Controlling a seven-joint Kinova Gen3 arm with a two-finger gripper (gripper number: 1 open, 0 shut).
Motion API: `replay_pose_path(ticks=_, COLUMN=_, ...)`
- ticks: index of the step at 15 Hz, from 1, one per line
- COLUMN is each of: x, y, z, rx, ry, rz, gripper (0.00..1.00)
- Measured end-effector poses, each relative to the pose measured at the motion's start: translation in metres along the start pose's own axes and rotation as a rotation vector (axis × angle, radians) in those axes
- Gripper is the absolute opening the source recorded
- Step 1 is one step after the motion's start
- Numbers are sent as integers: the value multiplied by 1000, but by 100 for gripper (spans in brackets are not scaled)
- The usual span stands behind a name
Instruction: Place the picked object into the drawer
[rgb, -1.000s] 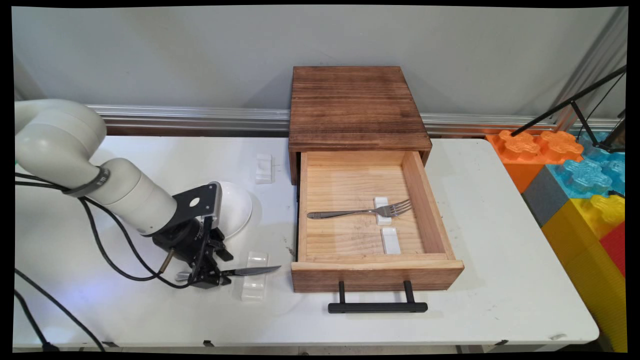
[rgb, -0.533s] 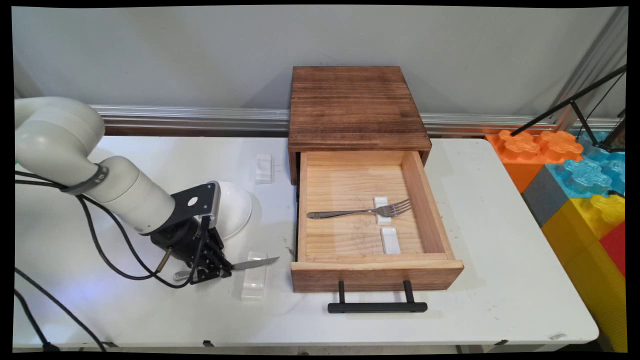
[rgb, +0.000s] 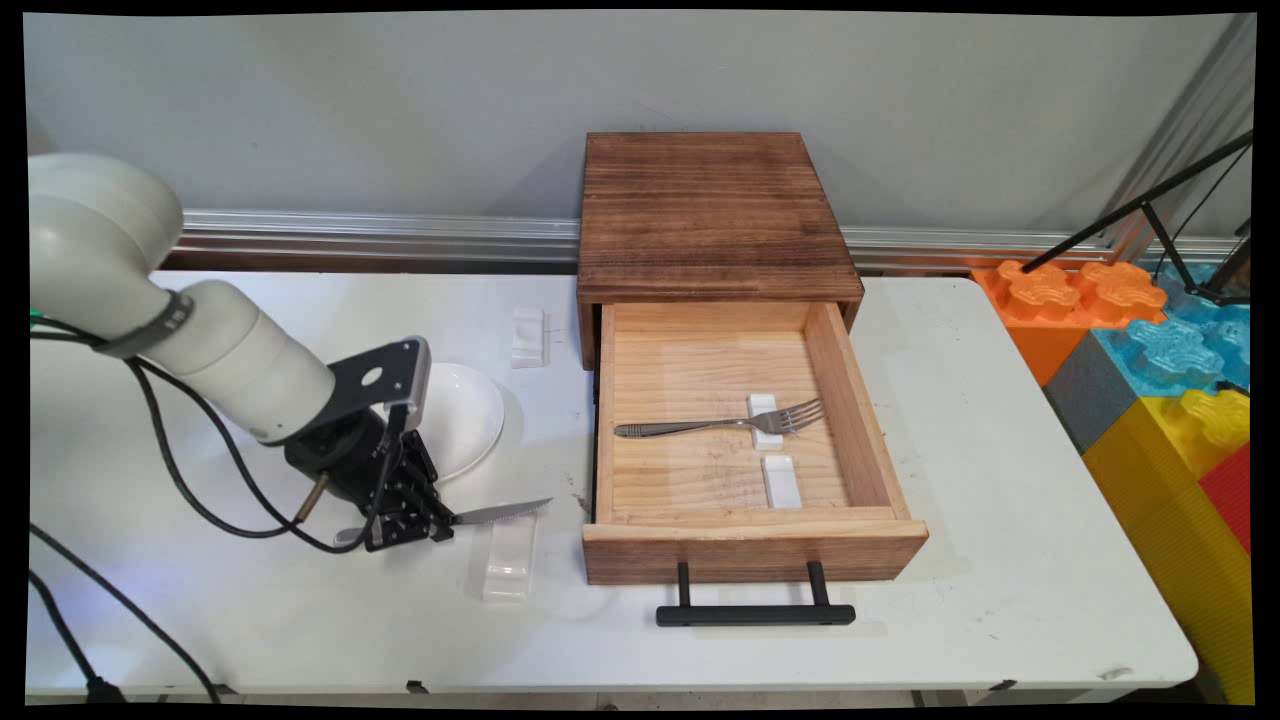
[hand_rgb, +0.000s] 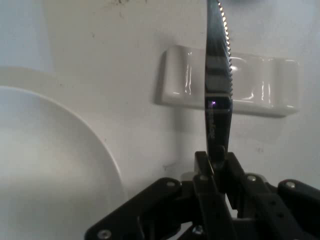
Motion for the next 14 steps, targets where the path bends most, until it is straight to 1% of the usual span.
replay_pose_path(ticks=4, x=8, y=-2, z=-23, rx=11, ry=1, rz=-8, gripper=0)
replay_pose_path(ticks=8, x=21, y=-3, z=-48, rx=24, ry=2, rz=-9, gripper=0)
replay_pose_path(ticks=12, x=44, y=-3, z=-79, rx=41, ry=10, rz=1, gripper=0)
replay_pose_path(ticks=14, x=62, y=-1, z=-93, rx=44, ry=28, rz=12, gripper=0)
